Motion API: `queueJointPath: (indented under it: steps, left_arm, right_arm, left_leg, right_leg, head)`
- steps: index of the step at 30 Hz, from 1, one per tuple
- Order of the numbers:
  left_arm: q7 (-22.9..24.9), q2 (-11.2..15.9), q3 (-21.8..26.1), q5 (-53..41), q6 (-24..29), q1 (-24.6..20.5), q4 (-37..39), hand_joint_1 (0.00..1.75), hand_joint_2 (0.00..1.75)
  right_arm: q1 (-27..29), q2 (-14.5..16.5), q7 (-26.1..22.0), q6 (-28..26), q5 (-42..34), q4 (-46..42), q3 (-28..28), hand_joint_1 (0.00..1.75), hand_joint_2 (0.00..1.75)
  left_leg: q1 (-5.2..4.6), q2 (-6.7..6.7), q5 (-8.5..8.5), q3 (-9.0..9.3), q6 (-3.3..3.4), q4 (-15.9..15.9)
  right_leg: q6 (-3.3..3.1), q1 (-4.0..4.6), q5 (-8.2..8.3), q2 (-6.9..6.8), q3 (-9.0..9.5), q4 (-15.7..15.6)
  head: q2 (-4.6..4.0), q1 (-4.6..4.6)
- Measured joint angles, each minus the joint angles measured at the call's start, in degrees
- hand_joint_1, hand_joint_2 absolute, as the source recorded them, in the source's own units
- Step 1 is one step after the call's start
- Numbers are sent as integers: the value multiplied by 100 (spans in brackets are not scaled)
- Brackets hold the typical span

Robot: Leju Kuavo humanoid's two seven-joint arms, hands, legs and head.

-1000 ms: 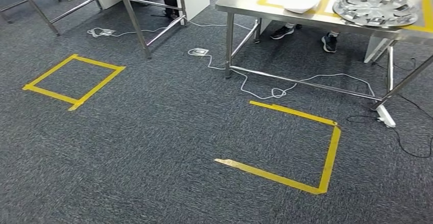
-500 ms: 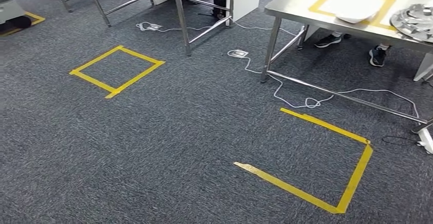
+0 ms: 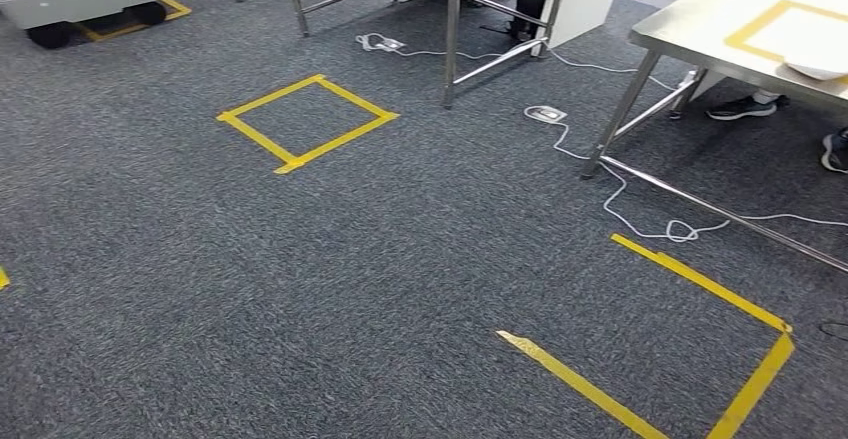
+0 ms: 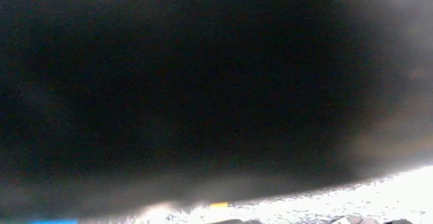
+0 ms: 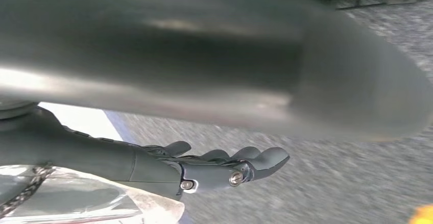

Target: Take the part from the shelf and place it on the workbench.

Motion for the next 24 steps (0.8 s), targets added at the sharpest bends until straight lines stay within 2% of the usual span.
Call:
queueJointPath:
  steps: [1, 5, 7, 8, 11, 12, 13, 14, 16, 17, 18, 20, 21, 22, 24]
  left_arm:
    - [0, -1, 0, 0, -1, -1, 0, 0, 0]
    - [0, 0, 0, 0, -1, -9, 0, 0, 0]
    - [0, 3, 0, 0, -3, -16, 0, 0, 0]
    - [0, 10, 0, 0, -4, -12, 1, 0, 0]
    - [0, 27, 0, 0, -6, -20, 2, 0, 0]
    - [0, 28, 0, 0, -6, -21, 2, 0, 0]
    - [0, 30, 0, 0, -6, -10, 2, 0, 0]
    - [0, 32, 0, 0, -6, -1, 2, 0, 0]
    - [-1, 39, 0, -1, -7, -12, 2, 0, 0]
    - [-1, 42, 0, -3, -9, -25, 2, 0, 0]
    - [-2, 44, 0, -4, -12, -35, 2, 0, 0]
    - [-2, 52, 0, -5, -18, -27, 2, 0, 0]
    - [-2, 56, 0, -5, -21, -15, 2, 0, 0]
    - [-1, 60, 1, -5, -26, -9, 2, 0, 0]
    - [0, 54, 2, -7, -41, -22, 2, 0, 0]
  right_arm:
    - [1, 0, -1, 0, 0, 0, 1, 0, 0]
    - [2, 0, -1, 1, 2, 2, 3, 0, 0]
    - [-1, 0, -4, 1, 3, 4, 7, 0, 0]
    - [-5, 0, -11, -1, 7, 5, 14, 0, 0]
    - [3, 0, -33, -5, 19, 11, 37, 0, 0]
    - [8, 0, -34, -4, 20, 13, 39, 0, 0]
    - [6, 1, -34, -4, 20, 14, 40, 0, 0]
    - [1, 1, -34, -4, 22, 14, 41, 0, 0]
    - [-4, 2, -34, -3, 30, 19, 44, 0, 0]
    - [-5, 2, -34, -3, 35, 21, 45, 0, 0]
    - [-8, 2, -33, -3, 40, 24, 47, 0, 0]
    - [-23, 2, -31, -4, 52, 26, 54, 0, 0]
    - [-38, 2, -30, -7, 60, 27, 62, 0, 0]
    - [-50, 2, -30, -9, 68, 27, 71, 0, 0]
    - [-54, 2, -32, -15, 81, 31, 86, 0, 0]
  left_leg:
    - [0, -12, -3, -1, -5, 1]
    - [-17, -43, -11, -10, -20, 20]
    - [-10, -102, -8, -38, -51, 33]
    - [-2, -60, -39, -79, -98, 86]
    - [29, 407, -576, -701, -277, 1304]
    - [38, 509, -652, -848, -297, 1600]
    - [40, 528, -516, -778, -293, 1460]
    - [37, 570, -311, -609, -276, 1131]
    - [-16, 850, -21, -222, -202, 371]
    - [-48, 965, 32, -110, -163, 138]
    - [-77, 1038, 25, -72, -130, 35]
    - [-85, 921, 35, -85, -80, 3]
    - [-73, 854, 49, -77, -52, -20]
    - [-59, 786, 64, -68, -21, -44]
    - [-37, 647, 84, -60, 23, -69]
  right_leg:
    - [-5, -2, -4, 63, 19, -44]
    - [-8, -13, -25, 102, 39, -97]
    - [-12, -14, -44, 86, 74, -160]
    - [-48, -13, -41, 0, 112, -197]
    - [-198, 18, -61, -516, 215, -246]
    - [-211, 29, -83, -648, 233, -245]
    - [-205, 32, -96, -720, 251, -245]
    - [-198, 34, -112, -786, 275, -245]
    - [-157, 53, -153, -910, 323, -241]
    - [-128, 67, -172, -971, 340, -241]
    - [-97, 81, -187, -1033, 354, -244]
    - [-35, 87, -210, -1135, 393, -266]
    - [-3, 77, -247, -1062, 397, -248]
    - [22, 66, -331, -922, 362, -154]
    - [46, 47, -639, -567, 102, 393]
  head:
    - [0, 1]
    - [0, -5]
    - [0, -8]
    - [0, -19]
    - [0, -61]
    - [0, -66]
    - [0, -67]
    - [0, -67]
    - [0, -67]
    - [0, -65]
    - [0, -65]
    - [0, -66]
    - [0, -62]
    - [0, -55]
    - [0, -32]
